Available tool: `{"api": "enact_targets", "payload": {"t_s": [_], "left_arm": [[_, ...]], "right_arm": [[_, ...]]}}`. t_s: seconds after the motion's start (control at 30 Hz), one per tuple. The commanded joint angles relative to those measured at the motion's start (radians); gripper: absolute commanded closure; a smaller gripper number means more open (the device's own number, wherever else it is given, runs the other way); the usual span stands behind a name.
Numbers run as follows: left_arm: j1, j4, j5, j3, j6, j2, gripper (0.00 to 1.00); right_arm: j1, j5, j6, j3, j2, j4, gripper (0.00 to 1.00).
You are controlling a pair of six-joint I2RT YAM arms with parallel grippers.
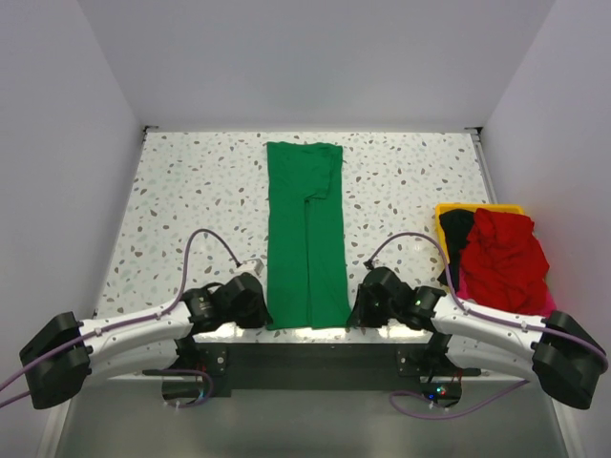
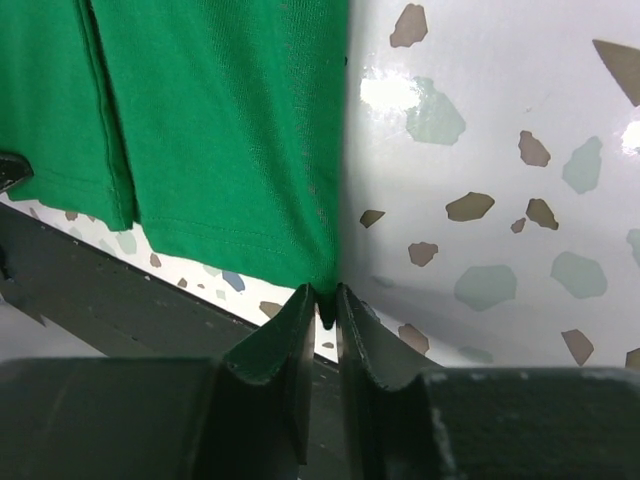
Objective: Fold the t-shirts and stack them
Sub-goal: Fold the tshirt
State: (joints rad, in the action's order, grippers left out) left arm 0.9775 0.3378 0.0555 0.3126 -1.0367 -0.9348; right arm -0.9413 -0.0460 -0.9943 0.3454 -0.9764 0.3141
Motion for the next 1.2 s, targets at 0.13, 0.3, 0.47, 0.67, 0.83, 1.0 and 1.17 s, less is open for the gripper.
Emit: {"api": "enact_targets", "payload": {"t_s": [0.13,0.3,0.47,0.67,0.83,1.0,1.17], "left_arm": [[0.004,0.017,0.009,0.098,0.033,-0.038,1.0],[0.003,0.02,0.03,0.157,0.052,-0.061,1.0],[-0.023,0.036,0.063,0.279,0.11,-0.134,1.0],[-0.164,-0.009,0.046,0.397,0.188,-0.243,1.0],[-0.264,-0.042,0.072,0.528,0.222,-0.36,1.0],[-0.341,-0.06,0.115,0.66,0.241,-0.475,1.0],[-0.401,-0.062,0.142,0.75,0.247,-0.613,1.0]], "right_arm": [[0.001,-0.002,0.022,0.076,-0.018,0.016,0.93],[0.002,0.02,0.045,0.125,-0.012,0.054,0.97],[0.035,0.06,0.124,0.237,-0.047,0.108,0.97],[0.186,0.049,0.23,0.389,-0.197,0.066,0.98],[0.3,0.011,0.261,0.546,-0.347,0.02,1.0],[0.392,0.0,0.295,0.693,-0.527,0.025,1.0],[0.466,-0.012,0.318,0.86,-0.668,0.046,1.0]]}}
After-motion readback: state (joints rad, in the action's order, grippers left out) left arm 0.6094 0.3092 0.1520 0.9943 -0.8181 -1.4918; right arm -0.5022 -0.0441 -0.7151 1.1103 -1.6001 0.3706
